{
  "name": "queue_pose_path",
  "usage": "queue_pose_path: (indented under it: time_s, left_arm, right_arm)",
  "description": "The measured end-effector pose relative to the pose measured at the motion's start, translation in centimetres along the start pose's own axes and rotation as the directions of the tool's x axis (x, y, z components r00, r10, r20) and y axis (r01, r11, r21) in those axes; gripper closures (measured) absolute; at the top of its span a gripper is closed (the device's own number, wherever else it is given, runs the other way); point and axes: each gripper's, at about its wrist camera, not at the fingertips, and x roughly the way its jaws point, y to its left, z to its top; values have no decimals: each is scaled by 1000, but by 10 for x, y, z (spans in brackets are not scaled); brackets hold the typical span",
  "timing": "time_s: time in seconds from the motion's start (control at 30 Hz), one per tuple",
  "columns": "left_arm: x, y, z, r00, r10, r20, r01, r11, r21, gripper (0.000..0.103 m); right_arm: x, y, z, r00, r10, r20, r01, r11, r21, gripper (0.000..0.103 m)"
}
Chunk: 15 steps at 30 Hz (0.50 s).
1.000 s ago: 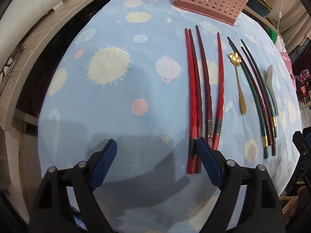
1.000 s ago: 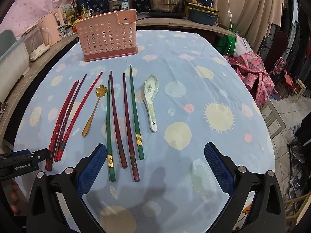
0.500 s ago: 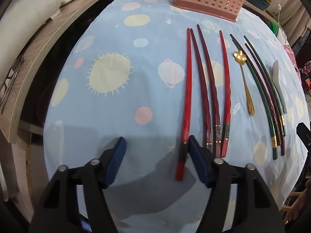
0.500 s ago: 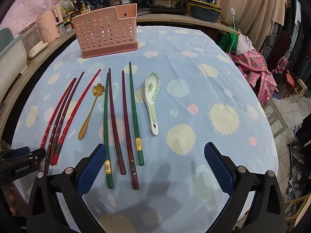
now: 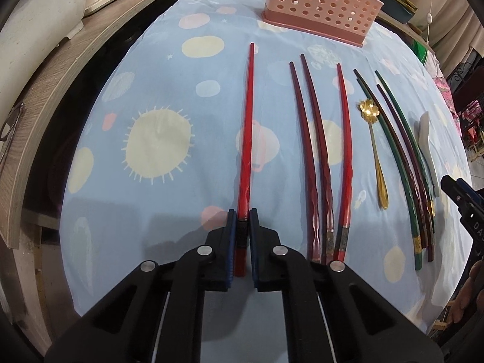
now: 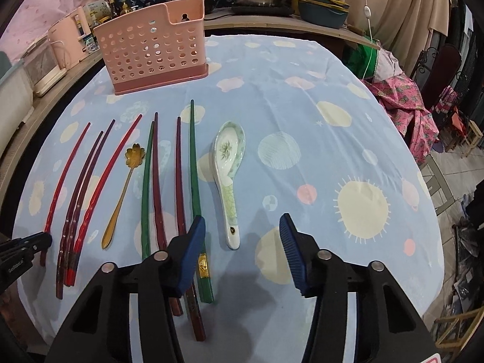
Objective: Organize utensils
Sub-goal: 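Grasp the white ceramic spoon with the right tool while the left holds the chopstick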
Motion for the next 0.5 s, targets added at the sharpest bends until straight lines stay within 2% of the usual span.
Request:
queue_pose_path:
  time_s: [0.07,0.2,0.23,0.3,0.37,0.5]
  left_arm:
    - [1,0,1,1000,0,1,0,1000,0,95]
    - [0,1,0,1000,-3,-1,3,1000,0,95]
    - [-1,2,0,1000,-11,-2,11,1000,-8,94]
    - [-2,2,-3,999,-32,-6,32,999,-17,86]
    - [-5,0,-6,999,-36,-3,36,999,-16,71]
    - [-6,0,-13,999,-33,-3,33,999,-18,71]
  right_arm:
    - [9,2,1,1000,8,-19,-8,1000,-4,65]
    - [23,3,-4,998,29,-58,-29,1000,1,86]
    - [21,2,-5,998,31,-48,-31,1000,2,87]
    - [21,2,-6,999,27,-46,-28,1000,-8,91]
    - [20,2,-8,999,25,-43,-25,1000,-13,92]
    - [15,1,-10,999,33,-42,-33,999,-12,93]
